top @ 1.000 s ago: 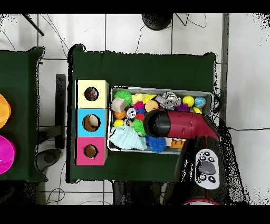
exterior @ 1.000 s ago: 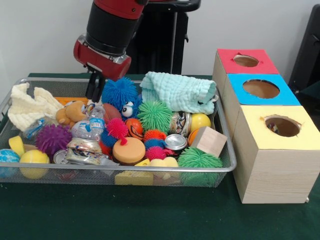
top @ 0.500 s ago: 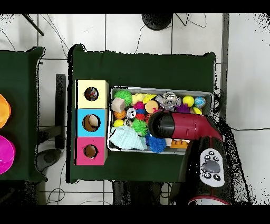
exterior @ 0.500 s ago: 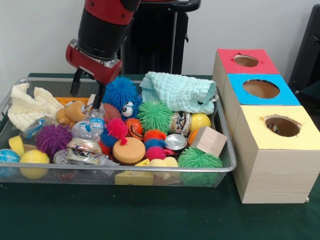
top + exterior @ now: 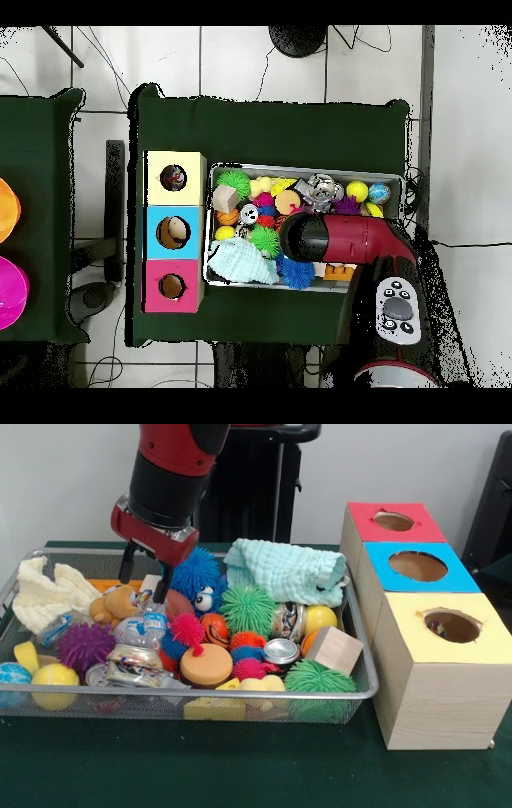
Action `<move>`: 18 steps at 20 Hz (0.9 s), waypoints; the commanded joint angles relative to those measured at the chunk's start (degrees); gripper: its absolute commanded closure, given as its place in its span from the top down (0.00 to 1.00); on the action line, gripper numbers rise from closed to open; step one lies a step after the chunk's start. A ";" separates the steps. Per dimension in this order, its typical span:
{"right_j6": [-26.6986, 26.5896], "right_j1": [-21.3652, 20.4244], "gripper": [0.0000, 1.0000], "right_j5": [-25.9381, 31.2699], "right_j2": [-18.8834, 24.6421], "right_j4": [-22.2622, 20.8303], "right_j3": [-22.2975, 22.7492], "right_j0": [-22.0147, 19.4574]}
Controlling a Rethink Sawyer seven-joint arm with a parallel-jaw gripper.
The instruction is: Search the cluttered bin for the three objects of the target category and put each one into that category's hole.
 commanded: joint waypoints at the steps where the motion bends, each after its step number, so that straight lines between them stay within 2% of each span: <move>1: -8.15 3.35 1.00 3.90 4.59 -5.28 1.79 -1.00; 8: -9.49 5.26 1.00 5.01 4.45 -8.58 0.03 -0.96; 13: -8.99 5.88 1.00 3.61 5.26 -9.84 0.10 -1.81; 18: -8.93 7.28 1.00 5.71 4.40 -10.49 -0.45 -1.65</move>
